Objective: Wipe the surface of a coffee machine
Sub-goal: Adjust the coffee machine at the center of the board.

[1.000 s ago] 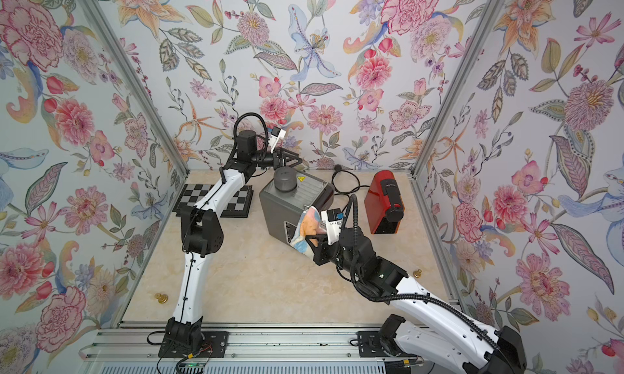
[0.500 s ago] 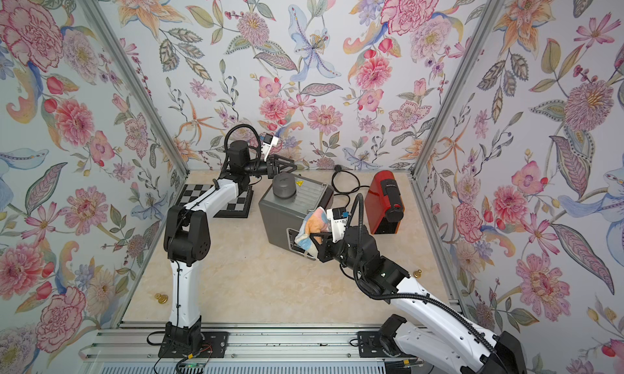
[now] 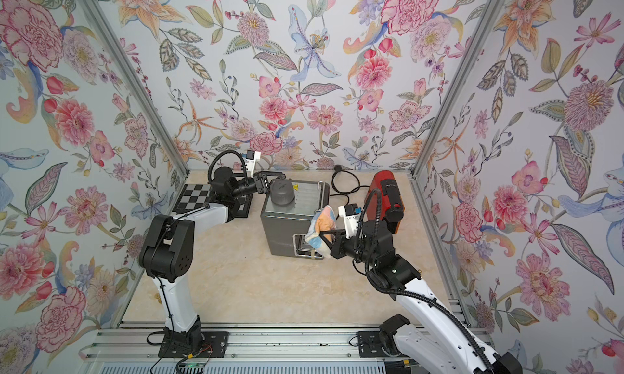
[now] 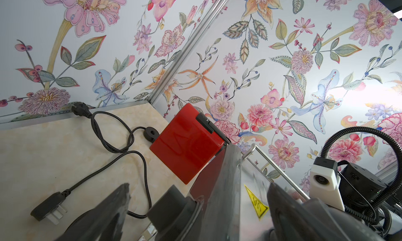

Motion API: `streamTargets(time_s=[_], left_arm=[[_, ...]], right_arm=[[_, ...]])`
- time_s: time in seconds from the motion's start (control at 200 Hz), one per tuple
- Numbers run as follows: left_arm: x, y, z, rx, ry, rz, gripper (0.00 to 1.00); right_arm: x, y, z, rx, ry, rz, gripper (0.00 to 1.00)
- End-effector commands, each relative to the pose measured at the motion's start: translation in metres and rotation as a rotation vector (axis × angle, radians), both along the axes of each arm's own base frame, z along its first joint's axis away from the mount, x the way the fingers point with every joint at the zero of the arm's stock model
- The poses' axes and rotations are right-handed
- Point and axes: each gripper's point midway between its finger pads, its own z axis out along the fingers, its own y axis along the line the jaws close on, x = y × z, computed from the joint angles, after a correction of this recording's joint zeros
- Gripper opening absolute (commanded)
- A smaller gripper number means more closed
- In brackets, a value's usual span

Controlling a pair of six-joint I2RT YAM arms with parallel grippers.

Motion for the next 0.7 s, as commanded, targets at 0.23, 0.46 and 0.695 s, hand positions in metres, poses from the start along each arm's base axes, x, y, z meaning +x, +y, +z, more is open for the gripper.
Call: streamTargets(time_s=[0.23, 0.46, 0.695], left_arm=[[0.048, 0.029, -0.017, 0.493, -0.067, 0.311, 0.99], [0.048, 0.064, 0.032, 0.525, -0.154, 0.539, 0.99], [0.003, 0.046, 0.074, 0.562, -0.255, 0.470, 0.99]], right_arm=[[-0.016, -0.011, 0.008, -0.056, -0.121, -0.082, 0.00], [-0.039, 0.008, 0.012, -0.109, -0.154, -0.051, 0.00], [-0.033, 0.023, 0.037, -0.177, -0.273, -0.115, 0.00]])
